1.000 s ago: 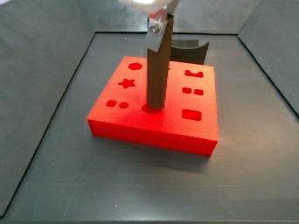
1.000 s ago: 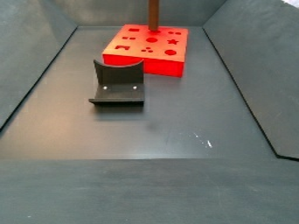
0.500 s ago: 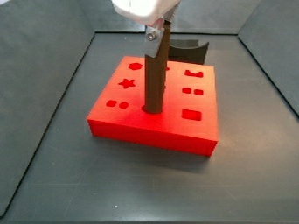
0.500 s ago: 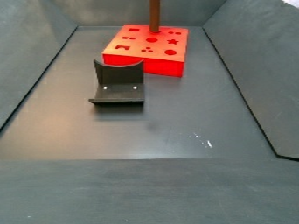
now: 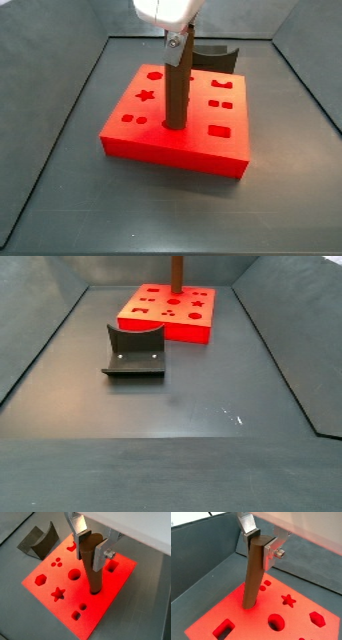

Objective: Insert the oval object.

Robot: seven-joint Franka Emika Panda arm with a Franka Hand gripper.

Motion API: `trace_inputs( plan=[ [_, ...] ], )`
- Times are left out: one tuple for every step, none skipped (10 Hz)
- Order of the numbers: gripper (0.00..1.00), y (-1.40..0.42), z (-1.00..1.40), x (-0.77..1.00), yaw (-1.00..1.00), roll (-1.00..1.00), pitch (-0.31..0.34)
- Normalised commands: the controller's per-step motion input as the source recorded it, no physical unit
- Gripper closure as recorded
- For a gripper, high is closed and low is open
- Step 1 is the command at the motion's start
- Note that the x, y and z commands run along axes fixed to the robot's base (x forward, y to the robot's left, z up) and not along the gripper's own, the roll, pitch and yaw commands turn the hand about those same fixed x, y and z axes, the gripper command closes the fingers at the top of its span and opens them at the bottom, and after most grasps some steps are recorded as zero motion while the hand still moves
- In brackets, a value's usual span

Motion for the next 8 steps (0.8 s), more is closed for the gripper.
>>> trace_inputs(
  plan=[
    [1.0,0.0,0.0,-0.19,0.0,0.0,-0.047],
    [1.0,0.0,-0.03,-0.1,0.0,0.0,-0.014],
    [1.0,0.0,-0.07,0.0,0.0,0.0,0.0],
    [1.0,0.0,-0.1,0.0,0.0,0.04,0.0],
    [1.0,0.0,-0.2,0.05,0.0,0.05,0.003],
    [1.0,-0.01,-0.28,0.11,0.0,0.04,0.0],
    [1.0,-0.01,-0.35,0.2,0.0,0.04,0.014],
    [1.0,0.0,-0.37,0.16,0.0,0.04,0.016]
  ],
)
